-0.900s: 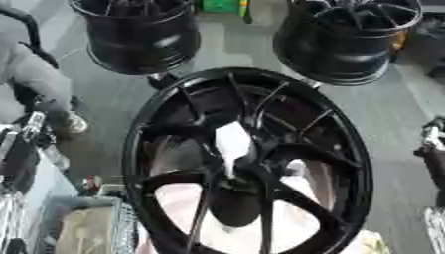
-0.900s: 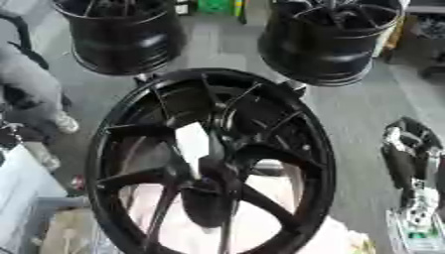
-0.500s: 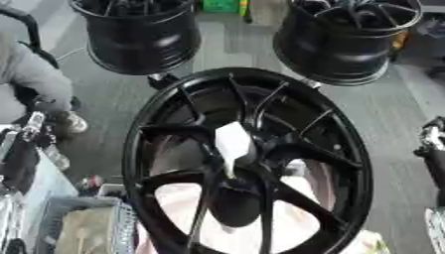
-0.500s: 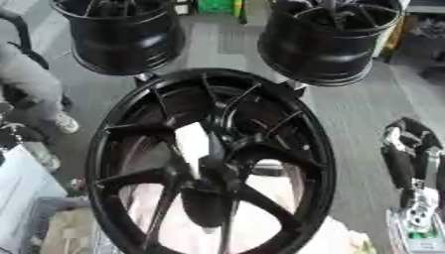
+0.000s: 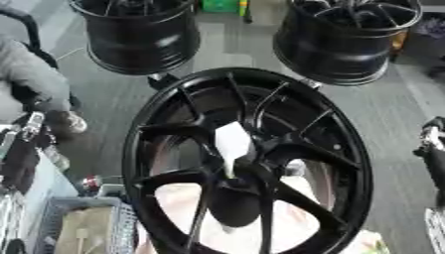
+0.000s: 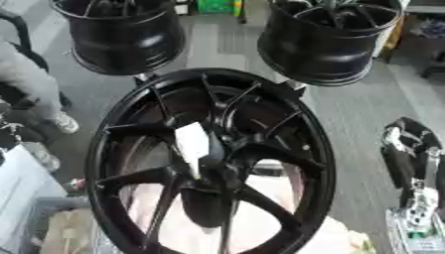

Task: Pull the pin out of the wheel hub.

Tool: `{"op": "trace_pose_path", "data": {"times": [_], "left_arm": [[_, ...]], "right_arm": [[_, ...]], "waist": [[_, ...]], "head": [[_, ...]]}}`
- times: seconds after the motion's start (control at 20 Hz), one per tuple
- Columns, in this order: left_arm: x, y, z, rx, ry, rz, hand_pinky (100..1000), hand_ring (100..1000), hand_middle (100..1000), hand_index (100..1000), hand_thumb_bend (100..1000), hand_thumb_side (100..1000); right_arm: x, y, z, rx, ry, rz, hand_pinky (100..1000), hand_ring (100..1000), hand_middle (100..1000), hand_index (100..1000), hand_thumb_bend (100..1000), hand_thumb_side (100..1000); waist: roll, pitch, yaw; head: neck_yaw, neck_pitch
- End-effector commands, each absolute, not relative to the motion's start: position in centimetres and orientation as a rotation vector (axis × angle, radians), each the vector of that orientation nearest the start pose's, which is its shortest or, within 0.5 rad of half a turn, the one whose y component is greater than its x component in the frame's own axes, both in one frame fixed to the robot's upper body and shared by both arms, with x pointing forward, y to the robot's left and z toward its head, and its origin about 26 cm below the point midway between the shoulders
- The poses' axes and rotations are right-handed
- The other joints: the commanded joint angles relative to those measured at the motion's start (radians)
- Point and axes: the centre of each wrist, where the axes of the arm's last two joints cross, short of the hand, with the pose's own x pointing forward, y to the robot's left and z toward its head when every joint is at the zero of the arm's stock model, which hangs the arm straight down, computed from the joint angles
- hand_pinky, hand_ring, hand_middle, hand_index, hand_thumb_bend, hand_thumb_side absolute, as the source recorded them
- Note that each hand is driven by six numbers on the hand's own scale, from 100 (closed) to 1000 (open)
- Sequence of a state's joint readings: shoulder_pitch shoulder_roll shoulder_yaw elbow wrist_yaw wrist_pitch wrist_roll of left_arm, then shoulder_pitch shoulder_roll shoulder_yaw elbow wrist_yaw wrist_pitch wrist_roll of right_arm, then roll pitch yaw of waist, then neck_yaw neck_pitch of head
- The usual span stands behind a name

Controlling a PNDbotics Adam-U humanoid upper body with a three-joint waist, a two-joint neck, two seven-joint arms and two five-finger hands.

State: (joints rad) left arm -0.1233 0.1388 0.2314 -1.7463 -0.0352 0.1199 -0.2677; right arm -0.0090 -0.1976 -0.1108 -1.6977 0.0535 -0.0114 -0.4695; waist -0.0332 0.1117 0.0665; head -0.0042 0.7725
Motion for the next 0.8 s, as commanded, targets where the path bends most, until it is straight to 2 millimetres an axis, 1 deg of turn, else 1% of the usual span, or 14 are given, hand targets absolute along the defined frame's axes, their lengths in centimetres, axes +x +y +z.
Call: {"op": "trace_pose_path", "data": {"times": [0.05, 0.1, 0.15, 0.2, 0.3, 0.35, 0.4, 0.45, 0.55, 0.6, 0.65, 0.7, 0.8], "left_arm": [[30.0, 31.9, 9.7, 0.102, -1.78, -0.237, 642, 522, 558, 653, 100, 756], [30.2, 31.9, 10.3, 0.101, -1.802, -0.256, 645, 528, 564, 657, 100, 814], [30.6, 32.0, 11.3, 0.099, -1.839, -0.284, 647, 534, 571, 662, 100, 714], [31.1, 32.2, 12.5, 0.095, -1.882, -0.315, 649, 539, 576, 666, 100, 695], [32.2, 32.4, 15.5, 0.077, -1.997, -0.403, 655, 553, 591, 678, 100, 638], [32.8, 32.5, 17.4, 0.07, -2.065, -0.465, 658, 560, 598, 686, 100, 606], [33.4, 32.6, 19.0, 0.062, -2.124, -0.525, 659, 561, 600, 688, 100, 593], [33.9, 32.6, 20.7, 0.057, -2.182, -0.591, 663, 569, 608, 697, 100, 540], [34.9, 32.4, 24.2, 0.05, -2.292, -0.755, 674, 584, 623, 717, 100, 477], [35.4, 32.4, 25.5, 0.045, -2.331, -0.838, 677, 587, 627, 722, 100, 460], [35.8, 32.2, 27.0, 0.046, -2.366, -0.944, 692, 603, 645, 740, 100, 377], [36.2, 32.1, 28.1, 0.046, -2.392, -1.045, 693, 604, 647, 743, 100, 372], [37.0, 31.6, 29.8, 0.035, -2.4, -1.275, 712, 628, 672, 771, 100, 324]], "right_arm": [[27.8, -31.6, 4.6, -0.638, -1.75, -0.277, 507, 701, 727, 770, 100, 503], [27.8, -31.7, 4.6, -0.639, -1.75, -0.276, 507, 701, 727, 770, 100, 505], [27.8, -31.7, 4.6, -0.64, -1.749, -0.274, 507, 701, 727, 770, 100, 502], [27.7, -31.7, 4.6, -0.641, -1.748, -0.272, 507, 701, 728, 770, 100, 502], [27.7, -31.8, 4.5, -0.646, -1.745, -0.267, 507, 701, 728, 771, 100, 502], [27.7, -31.9, 4.5, -0.649, -1.744, -0.264, 507, 701, 728, 771, 100, 502], [27.6, -31.9, 4.5, -0.651, -1.743, -0.261, 507, 701, 728, 771, 100, 502], [27.6, -32.0, 4.5, -0.652, -1.741, -0.258, 507, 701, 728, 771, 100, 502], [27.6, -32.0, 4.4, -0.653, -1.739, -0.249, 507, 701, 728, 771, 100, 503], [27.5, -32.0, 4.4, -0.653, -1.739, -0.246, 507, 701, 728, 771, 100, 503], [27.5, -32.0, 4.4, -0.653, -1.738, -0.241, 507, 701, 729, 771, 100, 503], [27.5, -32.1, 4.4, -0.654, -1.738, -0.237, 507, 701, 729, 771, 100, 503], [27.5, -32.1, 4.4, -0.655, -1.737, -0.229, 507, 701, 729, 770, 100, 503]], "waist": [[0.001, -0.008, -0.002], [0.002, -0.009, -0.002], [0.003, -0.011, -0.003], [0.005, -0.012, -0.003], [0.008, -0.016, -0.006], [0.011, -0.019, -0.008], [0.013, -0.02, -0.01], [0.015, -0.022, -0.013], [0.02, -0.026, -0.02], [0.022, -0.027, -0.024], [0.025, -0.029, -0.028], [0.028, -0.03, -0.031], [0.033, -0.032, -0.036]], "head": [[-0.002, -0.002], [-0.003, -0.002], [-0.005, -0.002], [-0.008, -0.002], [-0.012, -0.002], [-0.013, -0.002], [-0.013, -0.002], [-0.014, -0.002], [-0.014, -0.002], [-0.013, -0.002], [-0.012, -0.002], [-0.01, -0.002], [-0.007, -0.002]]}}
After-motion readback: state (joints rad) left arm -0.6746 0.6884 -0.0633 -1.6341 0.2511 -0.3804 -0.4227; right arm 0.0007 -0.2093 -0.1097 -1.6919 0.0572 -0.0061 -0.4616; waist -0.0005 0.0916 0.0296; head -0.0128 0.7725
